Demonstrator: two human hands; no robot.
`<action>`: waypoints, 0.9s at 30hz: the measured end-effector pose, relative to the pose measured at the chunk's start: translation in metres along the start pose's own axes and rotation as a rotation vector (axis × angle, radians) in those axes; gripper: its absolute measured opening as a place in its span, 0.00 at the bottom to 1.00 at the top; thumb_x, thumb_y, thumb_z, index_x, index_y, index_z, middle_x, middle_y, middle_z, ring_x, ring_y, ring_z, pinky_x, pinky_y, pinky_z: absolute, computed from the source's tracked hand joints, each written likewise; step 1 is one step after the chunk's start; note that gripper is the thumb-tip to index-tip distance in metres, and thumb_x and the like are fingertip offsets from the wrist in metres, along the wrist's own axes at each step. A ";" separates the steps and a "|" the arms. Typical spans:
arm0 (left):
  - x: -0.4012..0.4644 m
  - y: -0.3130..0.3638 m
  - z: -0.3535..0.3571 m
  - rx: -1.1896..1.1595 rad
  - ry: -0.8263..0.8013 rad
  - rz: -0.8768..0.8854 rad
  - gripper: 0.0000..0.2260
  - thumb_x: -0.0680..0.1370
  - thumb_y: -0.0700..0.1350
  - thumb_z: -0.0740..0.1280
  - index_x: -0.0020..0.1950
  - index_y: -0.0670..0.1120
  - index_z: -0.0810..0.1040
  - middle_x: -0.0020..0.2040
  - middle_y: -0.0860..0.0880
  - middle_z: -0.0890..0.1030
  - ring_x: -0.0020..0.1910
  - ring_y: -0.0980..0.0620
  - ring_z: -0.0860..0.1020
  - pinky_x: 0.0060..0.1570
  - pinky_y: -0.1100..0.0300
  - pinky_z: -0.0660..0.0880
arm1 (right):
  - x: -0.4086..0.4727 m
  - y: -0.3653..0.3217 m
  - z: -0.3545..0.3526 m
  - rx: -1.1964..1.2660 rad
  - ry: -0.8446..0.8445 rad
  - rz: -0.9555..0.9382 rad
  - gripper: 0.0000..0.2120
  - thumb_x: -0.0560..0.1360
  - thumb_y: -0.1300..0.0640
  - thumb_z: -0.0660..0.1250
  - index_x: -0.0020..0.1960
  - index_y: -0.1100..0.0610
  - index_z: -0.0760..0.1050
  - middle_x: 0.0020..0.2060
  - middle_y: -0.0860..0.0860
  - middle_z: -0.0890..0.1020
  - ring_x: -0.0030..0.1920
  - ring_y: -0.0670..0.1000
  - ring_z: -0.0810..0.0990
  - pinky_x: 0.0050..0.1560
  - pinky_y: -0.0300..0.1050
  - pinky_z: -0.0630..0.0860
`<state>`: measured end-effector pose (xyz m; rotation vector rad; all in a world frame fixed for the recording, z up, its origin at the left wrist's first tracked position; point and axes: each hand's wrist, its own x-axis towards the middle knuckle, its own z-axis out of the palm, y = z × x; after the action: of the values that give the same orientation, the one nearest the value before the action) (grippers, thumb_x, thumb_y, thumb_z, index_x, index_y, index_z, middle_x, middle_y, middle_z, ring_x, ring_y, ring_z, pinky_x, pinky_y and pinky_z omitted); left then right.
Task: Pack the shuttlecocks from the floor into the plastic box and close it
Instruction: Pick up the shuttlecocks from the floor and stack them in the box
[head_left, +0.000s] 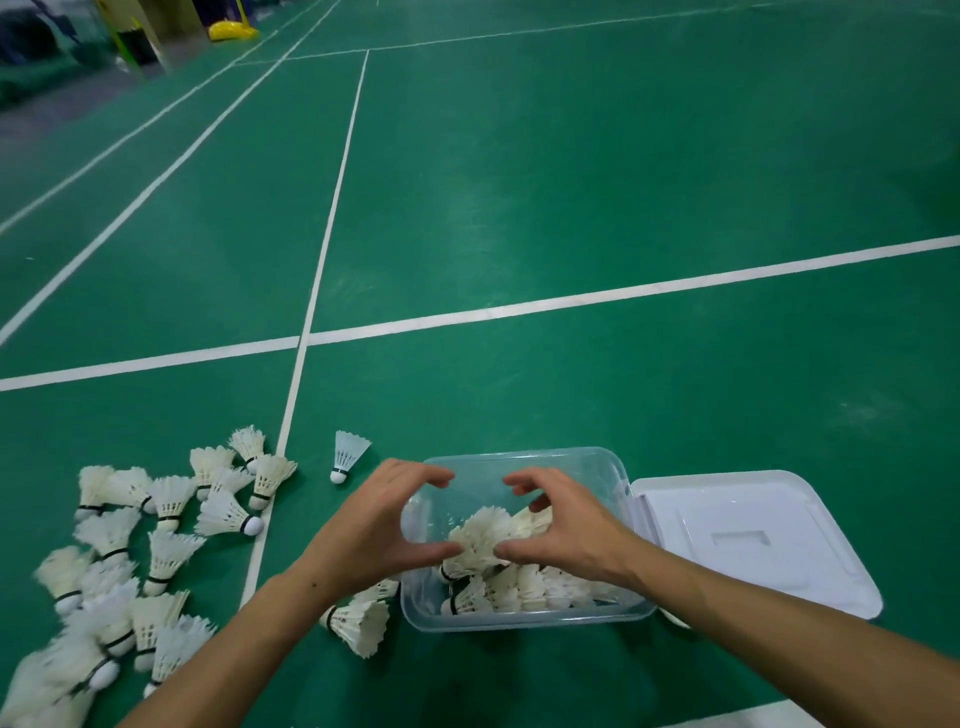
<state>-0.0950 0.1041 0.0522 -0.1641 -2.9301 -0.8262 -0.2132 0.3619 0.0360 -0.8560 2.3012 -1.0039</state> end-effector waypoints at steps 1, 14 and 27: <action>-0.010 0.000 -0.006 -0.016 0.024 -0.021 0.33 0.72 0.69 0.75 0.72 0.55 0.75 0.65 0.63 0.78 0.66 0.63 0.74 0.67 0.65 0.70 | -0.001 -0.005 -0.001 -0.007 0.007 -0.021 0.40 0.68 0.35 0.79 0.75 0.41 0.68 0.66 0.39 0.74 0.62 0.41 0.76 0.61 0.44 0.79; -0.160 -0.038 -0.011 0.036 -0.096 -0.368 0.37 0.71 0.74 0.70 0.74 0.59 0.71 0.69 0.64 0.73 0.68 0.66 0.69 0.72 0.67 0.65 | 0.009 -0.112 0.027 -0.219 -0.171 -0.324 0.33 0.71 0.33 0.75 0.71 0.41 0.71 0.64 0.38 0.74 0.61 0.41 0.75 0.61 0.45 0.78; -0.109 -0.087 0.059 0.280 -0.286 -0.288 0.51 0.69 0.62 0.79 0.83 0.60 0.52 0.83 0.42 0.57 0.79 0.39 0.62 0.77 0.45 0.64 | 0.056 -0.144 0.092 -0.203 -0.181 -0.377 0.26 0.74 0.39 0.74 0.69 0.42 0.73 0.59 0.39 0.76 0.58 0.41 0.75 0.57 0.41 0.77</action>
<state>-0.0023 0.0526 -0.0557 0.1797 -3.3527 -0.4392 -0.1430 0.2024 0.0801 -1.4423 2.1557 -0.8052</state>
